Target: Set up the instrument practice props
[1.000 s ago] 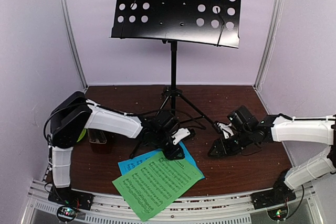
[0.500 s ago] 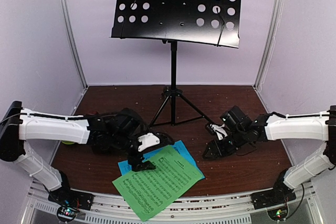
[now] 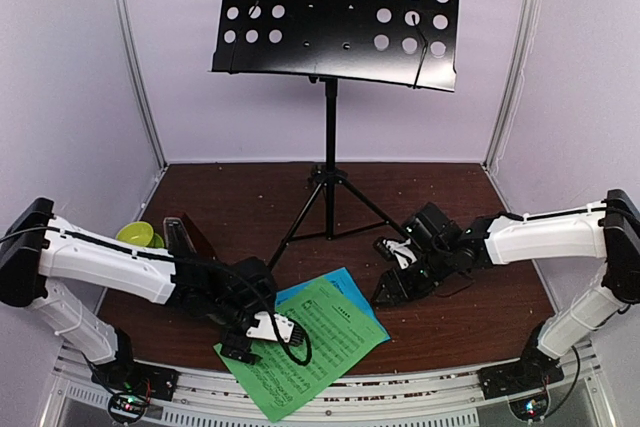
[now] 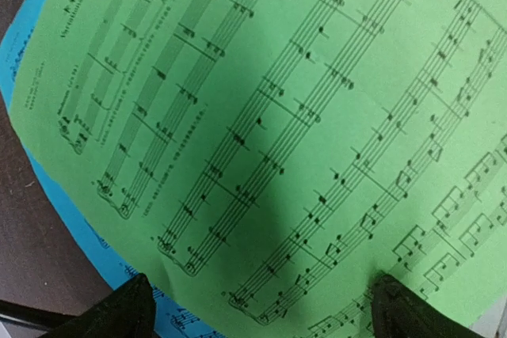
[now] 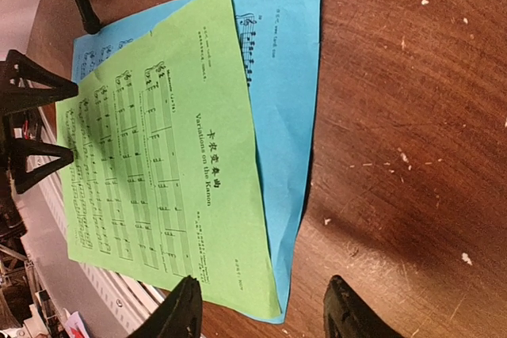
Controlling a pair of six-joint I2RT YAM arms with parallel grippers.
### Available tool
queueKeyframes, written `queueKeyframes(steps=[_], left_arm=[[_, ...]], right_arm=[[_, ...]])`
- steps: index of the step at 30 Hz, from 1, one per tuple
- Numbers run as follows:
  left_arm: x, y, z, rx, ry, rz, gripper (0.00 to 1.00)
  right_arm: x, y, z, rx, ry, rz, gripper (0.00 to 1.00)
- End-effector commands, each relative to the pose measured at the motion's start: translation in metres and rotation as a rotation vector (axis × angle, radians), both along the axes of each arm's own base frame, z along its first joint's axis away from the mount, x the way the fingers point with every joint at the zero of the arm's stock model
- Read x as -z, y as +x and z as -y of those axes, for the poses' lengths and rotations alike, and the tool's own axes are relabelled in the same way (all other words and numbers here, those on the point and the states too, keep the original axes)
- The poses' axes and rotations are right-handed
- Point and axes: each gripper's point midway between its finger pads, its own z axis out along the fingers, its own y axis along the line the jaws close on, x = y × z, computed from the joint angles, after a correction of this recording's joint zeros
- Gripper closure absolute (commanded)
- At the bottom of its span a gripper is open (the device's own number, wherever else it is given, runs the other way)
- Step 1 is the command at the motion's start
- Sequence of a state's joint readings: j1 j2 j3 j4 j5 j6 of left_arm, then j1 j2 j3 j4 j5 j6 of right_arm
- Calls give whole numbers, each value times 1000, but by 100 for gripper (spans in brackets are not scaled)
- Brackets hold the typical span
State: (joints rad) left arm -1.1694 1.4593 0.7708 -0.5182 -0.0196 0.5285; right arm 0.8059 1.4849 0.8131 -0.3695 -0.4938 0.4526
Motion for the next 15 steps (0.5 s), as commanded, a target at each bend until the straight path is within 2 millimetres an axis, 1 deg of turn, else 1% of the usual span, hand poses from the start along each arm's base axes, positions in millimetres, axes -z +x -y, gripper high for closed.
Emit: queueKeyframes(steps=[1,3,5,8,11,13,15], left_arm=[[11,22,17,-23,21,95,2],[20,29,29,-34,30,101,4],[28,38,45,-44,26,110,5],[30,55,78,-61,-9,129,6],[28,74,105,-96,-57,132,6],[25,82,118,-112,-78,127,7],[26,85,125,-115,-90,112,7]], right_arm=[[-4,1,-3,1,18,5,46],[-1,-2,1,5,12,0,45],[1,-4,6,17,7,-5,43],[2,-1,17,48,-2,-7,37],[5,5,31,96,-17,-19,34],[8,9,41,141,-29,-38,34],[8,14,49,185,-20,-60,34]])
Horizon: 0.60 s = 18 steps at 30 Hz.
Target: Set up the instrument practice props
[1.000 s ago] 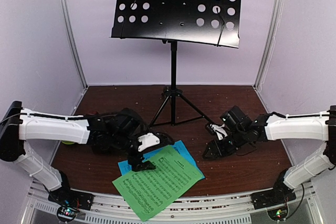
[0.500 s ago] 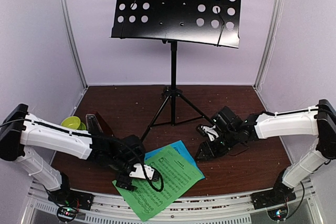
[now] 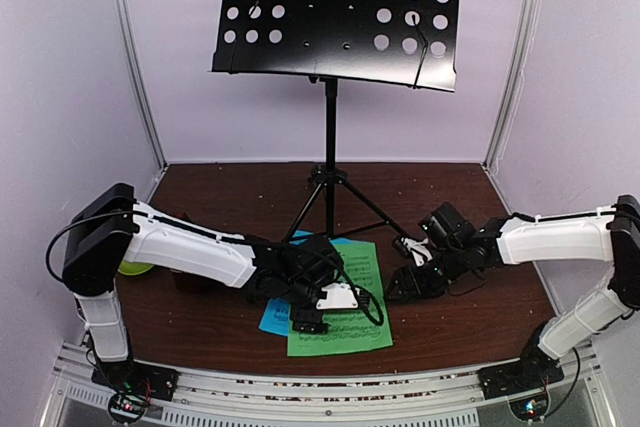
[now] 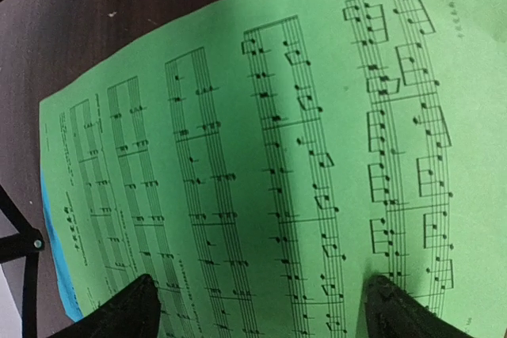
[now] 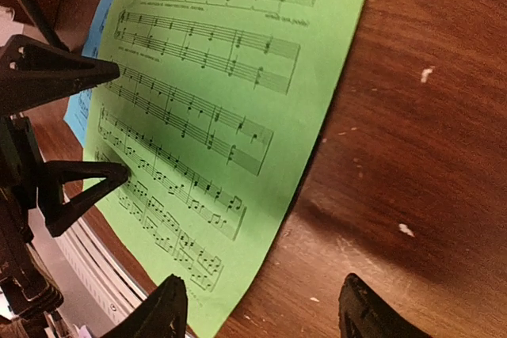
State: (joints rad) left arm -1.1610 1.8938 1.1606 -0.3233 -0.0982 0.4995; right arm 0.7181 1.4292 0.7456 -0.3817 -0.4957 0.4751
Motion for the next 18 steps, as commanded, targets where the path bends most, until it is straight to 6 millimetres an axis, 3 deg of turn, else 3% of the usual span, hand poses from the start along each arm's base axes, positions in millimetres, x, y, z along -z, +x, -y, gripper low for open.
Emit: queueKeyframes(steps=[1,4,11,18], left_arm=[[20,16,5,-50,17,-4,7],[20,20,8,-58,5,-15,7],[9,24,22,-89,-56,-38,7],[4,25,28,-110,-89,-54,7]], right_arm=[[0,7,21,102,7,-34,33],[-4,12,25,158,47,-56,33],[22,1,13,243,148,-241,44],[38,1,4,260,149,-311,49]])
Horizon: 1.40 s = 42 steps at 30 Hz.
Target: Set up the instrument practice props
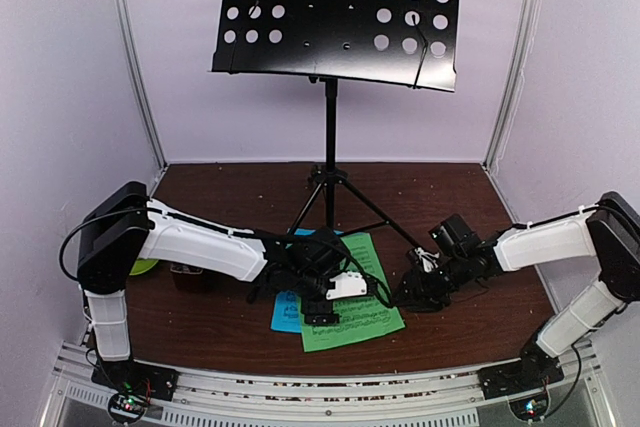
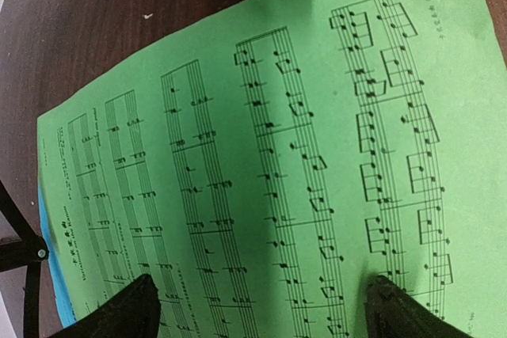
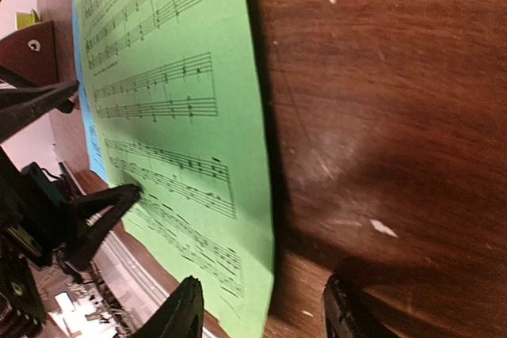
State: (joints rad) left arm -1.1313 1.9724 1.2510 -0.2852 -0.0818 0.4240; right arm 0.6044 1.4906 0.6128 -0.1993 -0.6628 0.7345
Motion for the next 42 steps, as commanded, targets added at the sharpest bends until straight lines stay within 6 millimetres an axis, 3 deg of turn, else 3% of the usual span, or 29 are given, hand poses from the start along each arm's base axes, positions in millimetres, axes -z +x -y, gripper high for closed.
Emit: queueKeyframes(steps=[1,4,8,15,25,34,42], left_arm=[[5,2,5,-26,-21,-30,7],[5,2,7,-27,-26,-34,7],[4,2,7,-32,-36,-38,7],[-4,5,2,-67,-62,-26,7],[-54,4,-25,-195,-196,-58,2],[-114,23,-48,-327,-413,-67,2],[-141,39,-62,-385,-502,-61,2]], right_arm=[[11,2,-12,21,28,-58,50],[16,6,-20,16,37,-69,55],[5,16,-30,15,64,-33,67],[6,15,-25,24,35,-18,100],[-48,4,3,-45,26,283,100],[-80,-27,14,-315,-157,505,100],[-96,-51,18,-477,-236,606,100]])
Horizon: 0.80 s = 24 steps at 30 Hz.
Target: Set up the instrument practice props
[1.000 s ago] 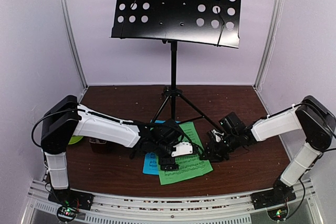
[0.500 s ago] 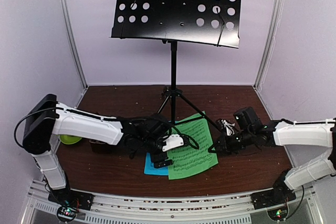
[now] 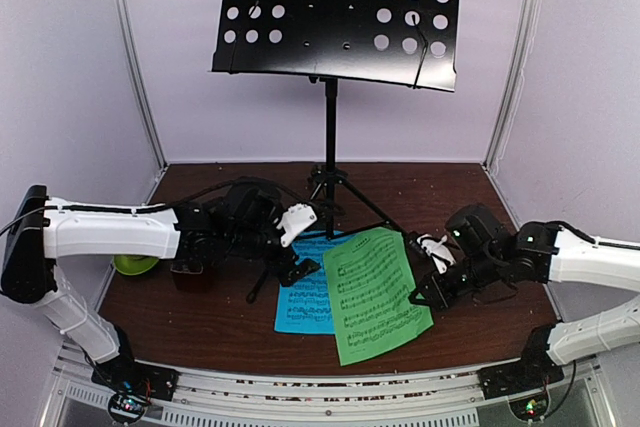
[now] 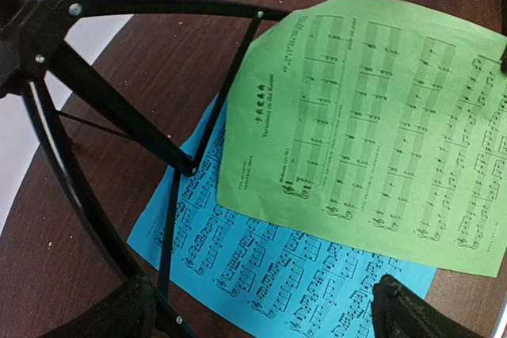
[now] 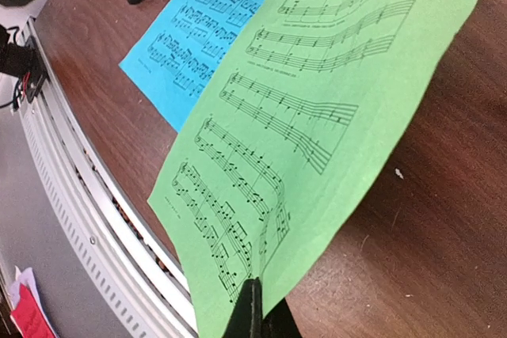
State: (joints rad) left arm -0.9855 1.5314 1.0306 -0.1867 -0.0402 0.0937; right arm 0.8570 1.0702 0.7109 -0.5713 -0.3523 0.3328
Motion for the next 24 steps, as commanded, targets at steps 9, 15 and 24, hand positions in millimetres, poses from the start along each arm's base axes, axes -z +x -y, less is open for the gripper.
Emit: queueKeyframes(steps=[9,15,24], left_arm=[[-40,5,-13,-27,-113,43,2],[-49,6,-26,-66,-159,10,2],[-70,-12,-44,8,-158,49,2]], right_arm=[[-59,-16,1,-141,21,302,100],[-81,-16,-4,-212,-5,392,100],[-100,-14,-7,-271,-27,474,100]])
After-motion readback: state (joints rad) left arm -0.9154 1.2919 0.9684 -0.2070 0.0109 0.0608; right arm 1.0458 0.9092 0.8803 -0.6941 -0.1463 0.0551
